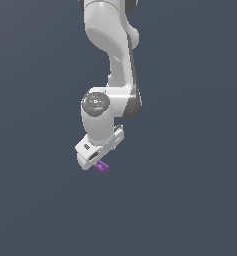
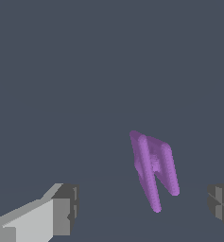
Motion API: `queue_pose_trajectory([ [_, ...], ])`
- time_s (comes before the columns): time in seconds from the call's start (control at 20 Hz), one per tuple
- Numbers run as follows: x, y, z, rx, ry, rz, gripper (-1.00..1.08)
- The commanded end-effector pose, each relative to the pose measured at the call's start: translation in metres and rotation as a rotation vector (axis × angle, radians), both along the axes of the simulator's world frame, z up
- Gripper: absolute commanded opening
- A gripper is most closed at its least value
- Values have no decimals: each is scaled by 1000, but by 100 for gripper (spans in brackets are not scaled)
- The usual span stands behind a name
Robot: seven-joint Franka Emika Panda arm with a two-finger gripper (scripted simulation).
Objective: Pick up the object and move it to a goal position.
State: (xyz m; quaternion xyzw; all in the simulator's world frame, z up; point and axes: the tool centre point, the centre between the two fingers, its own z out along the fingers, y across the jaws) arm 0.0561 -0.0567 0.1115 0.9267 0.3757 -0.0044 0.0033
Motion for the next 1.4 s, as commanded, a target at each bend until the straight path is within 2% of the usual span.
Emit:
queue_pose_trajectory([
  [0.0, 4, -5, -6, 2, -1, 55, 100],
  [0.55, 13, -20, -20, 9, -4, 194, 100],
  [1.0, 14, -21, -25, 10, -4, 204, 100],
  [1.35, 13, -21, -59, 10, -4, 208, 100],
])
